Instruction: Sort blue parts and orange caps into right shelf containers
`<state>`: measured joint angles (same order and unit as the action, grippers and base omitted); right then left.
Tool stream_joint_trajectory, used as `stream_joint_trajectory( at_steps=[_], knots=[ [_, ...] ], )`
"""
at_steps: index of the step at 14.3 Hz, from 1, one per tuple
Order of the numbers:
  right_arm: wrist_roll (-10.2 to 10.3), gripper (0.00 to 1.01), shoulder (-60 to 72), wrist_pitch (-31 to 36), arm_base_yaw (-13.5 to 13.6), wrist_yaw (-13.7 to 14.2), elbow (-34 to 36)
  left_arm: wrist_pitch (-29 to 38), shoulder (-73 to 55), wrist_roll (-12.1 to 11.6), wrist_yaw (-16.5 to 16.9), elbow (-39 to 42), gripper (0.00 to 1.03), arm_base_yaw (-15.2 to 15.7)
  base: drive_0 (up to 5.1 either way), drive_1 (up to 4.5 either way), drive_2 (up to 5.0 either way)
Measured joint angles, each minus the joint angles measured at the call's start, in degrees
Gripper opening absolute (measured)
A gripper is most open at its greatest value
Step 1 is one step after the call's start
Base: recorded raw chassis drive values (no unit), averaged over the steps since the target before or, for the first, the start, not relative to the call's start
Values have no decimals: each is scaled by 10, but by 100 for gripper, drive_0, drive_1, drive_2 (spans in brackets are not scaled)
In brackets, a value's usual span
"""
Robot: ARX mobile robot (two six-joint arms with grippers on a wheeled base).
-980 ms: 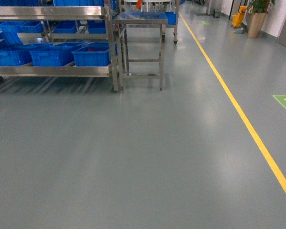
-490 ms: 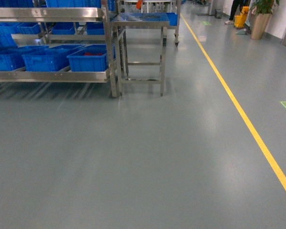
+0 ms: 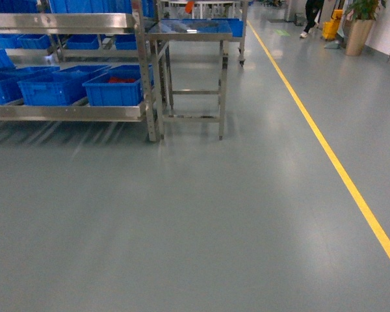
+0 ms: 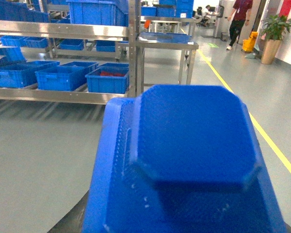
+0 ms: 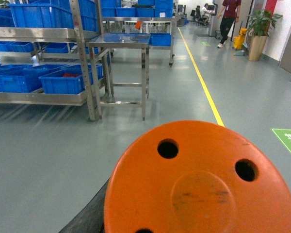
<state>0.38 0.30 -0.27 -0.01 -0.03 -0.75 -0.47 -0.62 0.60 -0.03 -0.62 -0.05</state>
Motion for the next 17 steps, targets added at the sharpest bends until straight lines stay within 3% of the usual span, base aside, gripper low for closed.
stream_joint_trajectory(
  at_steps=[17],
  knots=[
    [0,45,0,-2,0,0,0,0,0,0,0,0,42,0,-2,429,-434]
  ],
)
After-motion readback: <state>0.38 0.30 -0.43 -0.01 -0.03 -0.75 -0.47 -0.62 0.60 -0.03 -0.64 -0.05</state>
